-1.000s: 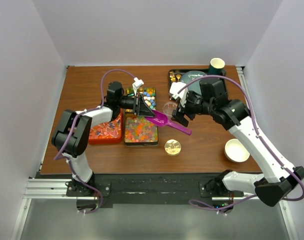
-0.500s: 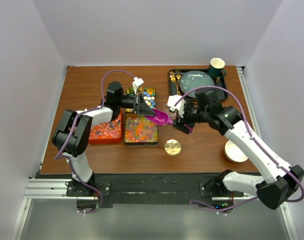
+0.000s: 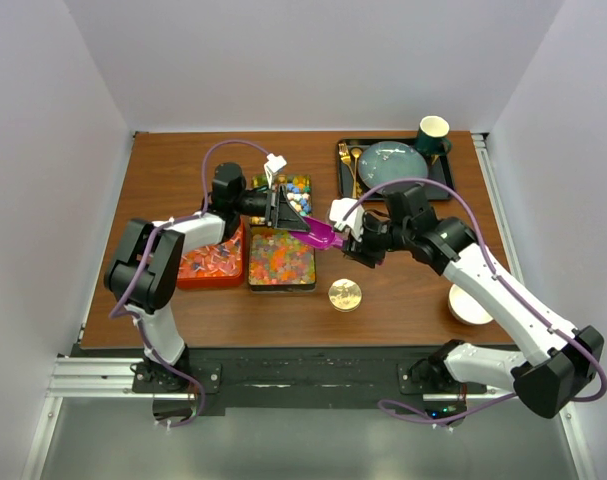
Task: Pack the candies
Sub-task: Pick up the spatula from the center of the board, then move the packing bottle to the center of the board.
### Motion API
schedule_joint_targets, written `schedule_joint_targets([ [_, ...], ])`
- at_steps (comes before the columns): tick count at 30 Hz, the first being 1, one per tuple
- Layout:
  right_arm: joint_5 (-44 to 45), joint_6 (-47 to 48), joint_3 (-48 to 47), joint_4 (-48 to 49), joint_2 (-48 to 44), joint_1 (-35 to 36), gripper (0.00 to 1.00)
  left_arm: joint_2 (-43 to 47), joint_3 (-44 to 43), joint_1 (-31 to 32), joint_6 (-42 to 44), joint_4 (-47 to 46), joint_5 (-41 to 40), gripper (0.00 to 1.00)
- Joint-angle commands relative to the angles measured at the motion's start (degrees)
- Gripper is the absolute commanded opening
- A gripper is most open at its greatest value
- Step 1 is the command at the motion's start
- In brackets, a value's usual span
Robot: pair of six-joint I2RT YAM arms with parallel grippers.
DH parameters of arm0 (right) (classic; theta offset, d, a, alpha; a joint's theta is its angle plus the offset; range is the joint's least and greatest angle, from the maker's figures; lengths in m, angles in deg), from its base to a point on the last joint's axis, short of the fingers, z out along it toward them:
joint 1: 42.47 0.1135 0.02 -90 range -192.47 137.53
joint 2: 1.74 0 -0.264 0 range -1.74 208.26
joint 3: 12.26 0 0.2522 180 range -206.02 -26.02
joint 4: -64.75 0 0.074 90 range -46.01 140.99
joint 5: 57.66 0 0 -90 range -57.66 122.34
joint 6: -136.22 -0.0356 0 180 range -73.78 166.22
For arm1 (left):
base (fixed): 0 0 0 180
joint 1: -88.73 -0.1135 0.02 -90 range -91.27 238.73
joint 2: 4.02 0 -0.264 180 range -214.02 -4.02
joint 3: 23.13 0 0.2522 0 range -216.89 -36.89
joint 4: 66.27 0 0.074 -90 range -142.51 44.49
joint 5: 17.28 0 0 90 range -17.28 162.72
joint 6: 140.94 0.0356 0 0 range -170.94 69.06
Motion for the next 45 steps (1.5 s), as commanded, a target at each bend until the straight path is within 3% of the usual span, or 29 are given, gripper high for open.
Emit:
schedule_joint_targets([
  [1,0.5,-0.1,1.0,3.8,0.1,0.6,0.47,-0.5,-1.3,0.0,-2.2,-3.3,2.3,0.00],
  [5,1.9,-1.1,1.8,5.7,0.3,0.8,0.38,-0.6,-1.2,0.0,-2.1,-3.4,2.5,0.00],
  [8,3.3,-2.0,1.8,6.6,0.8,1.0,0.14,-0.5,-0.8,0.0,-1.7,-3.2,2.1,0.00],
  [9,4.5,-2.9,1.5,6.8,0.8,0.9,0.04,-0.4,-0.8,0.0,-1.3,-2.5,1.5,0.16],
  [11,7.1,-6.7,1.1,7.6,1.0,0.2,0.01,0.1,-1.3,-0.2,3.9,2.7,-2.2,0.50],
  [12,7.7,-7.6,0.7,7.5,1.1,-1.7,0.00,0.6,-1.6,-0.8,6.0,4.8,-3.6,0.74],
  [15,9.3,-11.5,-0.2,6.6,1.4,-7.5,0.00,1.3,-4.7,-1.6,18.0,17.1,-10.5,0.82],
  [21,13.1,-16.8,-2.1,4.0,2.9,-16.5,0.00,-2.1,-17.1,0.3,40.6,40.6,-28.9,0.81],
  [28,21.1,-19.1,-0.4,4.4,1.5,-19.5,0.00,-11.4,-32.1,5.6,48.6,46.8,-45.5,0.73],
  [35,23.2,-20.6,-1.1,3.6,1.2,-24.2,0.00,-19.5,-37.7,10.3,54.8,48.0,-51.0,0.70],
  [45,22.3,-21.2,0.8,3.5,0.8,-26.1,0.00,-22.5,-39.4,14.4,58.6,49.9,-52.4,0.63],
])
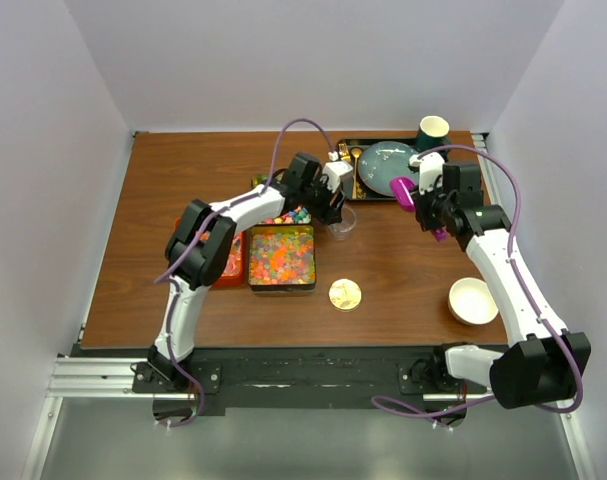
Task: Pack the candies
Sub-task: Move the packing bottle to the center of the board.
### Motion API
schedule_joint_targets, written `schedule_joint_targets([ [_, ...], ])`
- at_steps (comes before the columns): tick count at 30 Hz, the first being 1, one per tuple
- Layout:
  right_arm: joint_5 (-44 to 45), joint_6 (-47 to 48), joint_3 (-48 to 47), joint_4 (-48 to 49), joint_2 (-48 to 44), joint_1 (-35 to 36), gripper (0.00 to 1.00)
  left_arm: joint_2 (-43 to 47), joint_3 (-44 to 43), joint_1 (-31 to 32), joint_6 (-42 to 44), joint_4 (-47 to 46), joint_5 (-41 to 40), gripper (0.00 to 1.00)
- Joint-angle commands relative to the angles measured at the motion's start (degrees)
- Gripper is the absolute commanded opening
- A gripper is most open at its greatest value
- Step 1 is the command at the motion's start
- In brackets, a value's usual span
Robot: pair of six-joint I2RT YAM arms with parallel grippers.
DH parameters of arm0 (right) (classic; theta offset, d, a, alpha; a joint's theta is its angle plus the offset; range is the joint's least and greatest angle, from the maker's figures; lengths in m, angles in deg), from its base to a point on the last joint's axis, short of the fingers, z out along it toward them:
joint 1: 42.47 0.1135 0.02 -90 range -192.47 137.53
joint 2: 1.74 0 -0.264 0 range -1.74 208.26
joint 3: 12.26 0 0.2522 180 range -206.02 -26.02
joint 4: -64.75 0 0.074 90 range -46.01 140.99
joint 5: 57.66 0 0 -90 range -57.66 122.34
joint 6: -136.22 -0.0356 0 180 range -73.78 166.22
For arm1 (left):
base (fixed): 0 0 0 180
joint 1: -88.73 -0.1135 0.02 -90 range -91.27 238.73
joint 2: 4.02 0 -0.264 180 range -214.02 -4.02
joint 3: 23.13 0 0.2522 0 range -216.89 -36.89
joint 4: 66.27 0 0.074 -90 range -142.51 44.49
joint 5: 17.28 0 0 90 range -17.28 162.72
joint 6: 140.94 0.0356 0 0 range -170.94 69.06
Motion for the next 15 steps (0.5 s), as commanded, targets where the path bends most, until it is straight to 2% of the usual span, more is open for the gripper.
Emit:
schedule_joint_targets([
  [1,0.0,-1.3,0.2,0.4,-1.8,-0.3,0.00,-0.7,-2.3,0.9,3.4,1.2,-0.9,0.62],
  [6,0.0,-1.3,1.0,0.5,-2.4,-0.3,0.00,1.9,0.1,2.3,6.2,4.2,1.4,0.50],
  [10,-0.8,-1.3,1.8,0.8,-2.3,-0.3,0.00,2.4,0.8,3.2,8.4,8.9,7.1,0.47],
  [15,-2.1,-1.4,1.8,0.9,-1.8,-0.3,0.00,4.2,3.6,5.0,9.1,10.5,9.2,0.45],
])
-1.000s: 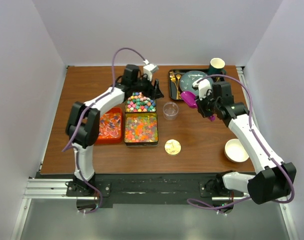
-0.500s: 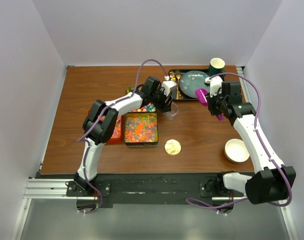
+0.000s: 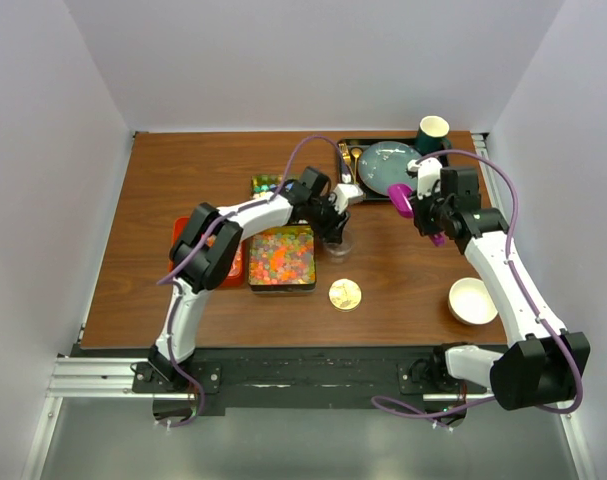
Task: Pack the candies
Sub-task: Move the packing bottle to the center of the board, then scoop the fake candies from the storage box.
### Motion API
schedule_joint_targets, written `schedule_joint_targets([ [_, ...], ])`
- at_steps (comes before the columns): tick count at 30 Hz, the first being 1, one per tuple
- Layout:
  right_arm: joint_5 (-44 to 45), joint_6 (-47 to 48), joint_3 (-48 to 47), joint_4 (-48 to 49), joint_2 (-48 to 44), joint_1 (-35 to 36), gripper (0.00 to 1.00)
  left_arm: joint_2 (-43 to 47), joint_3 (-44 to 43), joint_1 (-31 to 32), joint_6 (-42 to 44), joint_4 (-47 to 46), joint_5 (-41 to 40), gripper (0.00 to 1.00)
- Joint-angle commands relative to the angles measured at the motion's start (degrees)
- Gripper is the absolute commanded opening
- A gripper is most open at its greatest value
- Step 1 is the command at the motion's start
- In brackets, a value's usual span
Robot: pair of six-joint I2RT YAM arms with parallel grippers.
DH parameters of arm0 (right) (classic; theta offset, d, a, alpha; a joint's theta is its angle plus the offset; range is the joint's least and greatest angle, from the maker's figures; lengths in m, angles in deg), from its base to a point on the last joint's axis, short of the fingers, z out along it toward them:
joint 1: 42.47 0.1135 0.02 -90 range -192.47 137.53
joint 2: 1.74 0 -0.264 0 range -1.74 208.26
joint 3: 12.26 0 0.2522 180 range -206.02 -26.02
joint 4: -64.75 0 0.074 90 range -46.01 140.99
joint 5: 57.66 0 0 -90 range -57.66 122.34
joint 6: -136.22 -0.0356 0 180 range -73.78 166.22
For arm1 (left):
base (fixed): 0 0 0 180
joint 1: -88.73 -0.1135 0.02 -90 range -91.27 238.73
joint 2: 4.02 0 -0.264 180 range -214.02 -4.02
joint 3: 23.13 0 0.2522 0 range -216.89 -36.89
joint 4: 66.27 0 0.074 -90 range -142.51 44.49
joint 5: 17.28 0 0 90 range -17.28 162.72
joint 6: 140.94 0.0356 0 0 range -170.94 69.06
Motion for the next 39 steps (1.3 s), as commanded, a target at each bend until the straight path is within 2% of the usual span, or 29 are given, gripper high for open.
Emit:
schedule_joint_targets([
  [1,-1.6,-0.9,-0.1,0.9,-1.3,-0.2,0.00,4.7,2.8,1.7,2.6,3.1,5.0,0.45],
  [12,-2.5,-0.9,1.9,0.9,-2.3,-0.2,0.00,11.2,11.0,7.0,1.6,2.0,6.9,0.43],
  [23,-2.5,-0.3,3.7,0.0,-3.8,-0.3,0.00,12.1,13.2,11.7,0.2,0.2,7.6,0.44],
  [26,-2.5,0.3,3.7,-0.8,-4.4,-0.3,0.00,13.3,12.8,12.0,-0.1,0.5,6.3,0.50],
  [27,-3.2,1.2,3.5,-1.7,-4.4,-0.2,0.00,13.9,12.2,12.0,-0.3,1.3,3.1,0.53],
  [28,-3.8,2.0,3.1,-2.4,-4.6,-0.3,0.00,16.1,11.5,11.7,0.5,4.7,1.8,0.59],
  [31,-5.9,5.4,1.4,-4.4,-5.8,-0.3,0.00,23.2,10.8,8.9,4.5,12.7,-0.3,0.66],
  [33,-7.1,7.8,1.2,-4.5,-6.1,-0.2,0.00,27.1,13.5,6.0,5.1,15.6,0.3,0.68],
  [36,-12.0,12.7,-1.7,-8.1,-4.1,0.1,0.00,35.2,19.9,-0.6,5.1,15.4,1.8,0.69],
  [37,-14.5,14.0,-4.1,-9.2,-3.2,0.5,0.00,39.9,24.6,-3.3,5.9,14.7,2.5,0.69],
  [39,-15.7,18.1,-7.0,-11.6,0.0,1.8,0.00,45.8,30.9,-5.4,8.4,9.5,4.1,0.68],
])
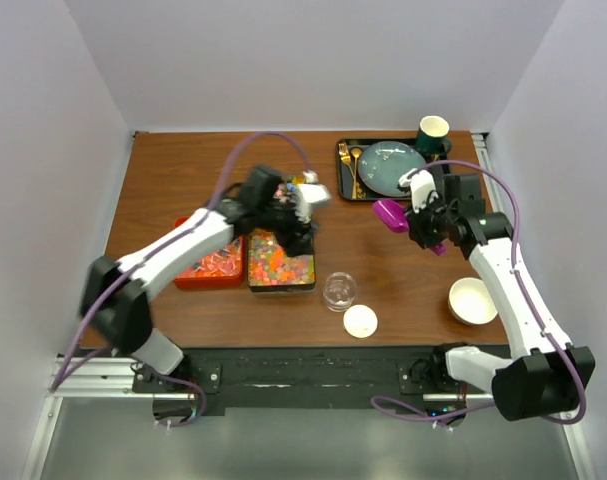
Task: Pack the candies
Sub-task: Scoop the fake candies from the storage box.
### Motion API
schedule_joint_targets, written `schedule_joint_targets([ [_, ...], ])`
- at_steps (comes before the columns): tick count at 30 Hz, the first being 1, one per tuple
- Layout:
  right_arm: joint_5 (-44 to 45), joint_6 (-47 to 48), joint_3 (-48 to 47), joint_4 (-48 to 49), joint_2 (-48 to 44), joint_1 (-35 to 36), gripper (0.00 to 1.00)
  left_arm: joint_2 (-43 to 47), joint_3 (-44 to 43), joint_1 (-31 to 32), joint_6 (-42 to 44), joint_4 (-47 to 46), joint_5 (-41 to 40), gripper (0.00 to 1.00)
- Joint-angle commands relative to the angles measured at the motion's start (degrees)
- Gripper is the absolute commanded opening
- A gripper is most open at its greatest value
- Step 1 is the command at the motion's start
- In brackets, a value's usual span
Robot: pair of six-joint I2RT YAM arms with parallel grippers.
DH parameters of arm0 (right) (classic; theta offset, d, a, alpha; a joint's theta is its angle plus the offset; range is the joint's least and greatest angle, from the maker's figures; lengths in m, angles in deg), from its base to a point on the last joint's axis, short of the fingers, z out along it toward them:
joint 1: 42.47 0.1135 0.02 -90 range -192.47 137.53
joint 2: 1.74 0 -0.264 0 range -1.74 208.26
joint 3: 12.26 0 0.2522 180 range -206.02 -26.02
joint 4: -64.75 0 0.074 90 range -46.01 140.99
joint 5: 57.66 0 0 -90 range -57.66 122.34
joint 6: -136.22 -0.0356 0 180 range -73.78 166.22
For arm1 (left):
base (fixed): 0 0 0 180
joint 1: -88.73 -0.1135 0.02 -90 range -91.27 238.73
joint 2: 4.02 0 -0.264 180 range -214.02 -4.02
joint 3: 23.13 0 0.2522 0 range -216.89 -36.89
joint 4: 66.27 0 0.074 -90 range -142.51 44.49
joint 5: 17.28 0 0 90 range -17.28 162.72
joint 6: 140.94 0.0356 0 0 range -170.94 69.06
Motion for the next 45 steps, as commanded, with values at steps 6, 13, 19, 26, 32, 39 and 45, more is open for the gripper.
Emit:
schedule_joint_targets([
  [6,-6.6,20.8,-23.7,-14.4,16.8,10.9,0.00,36.4,37.7,-6.4,3.5,-23.1,0.9,0.68],
  [13,-1.2,32.6,-51.4,-35.4,34.8,21.6,0.00,46.0,46.8,-6.2,-5.8,-25.1,-9.7,0.58],
  [19,6.9,41.7,-54.0,-38.6,38.8,26.7,0.00,44.1,46.0,-6.3,4.1,-20.6,-10.5,0.60],
  [26,14.4,47.8,-57.9,-40.7,44.2,29.8,0.00,44.5,48.5,-6.3,14.8,-15.3,-3.3,0.57],
  [32,19.0,54.7,-59.1,-40.5,46.7,32.8,0.00,43.7,47.8,-6.4,17.4,-12.7,-1.9,0.45],
  [39,21.7,59.4,-62.6,-41.0,51.2,34.9,0.00,46.2,49.0,-6.7,20.1,-9.7,-4.0,0.43],
  [45,25.0,62.2,-62.1,-39.4,52.9,36.5,0.00,46.8,49.8,-6.8,25.4,-6.7,-5.1,0.52],
])
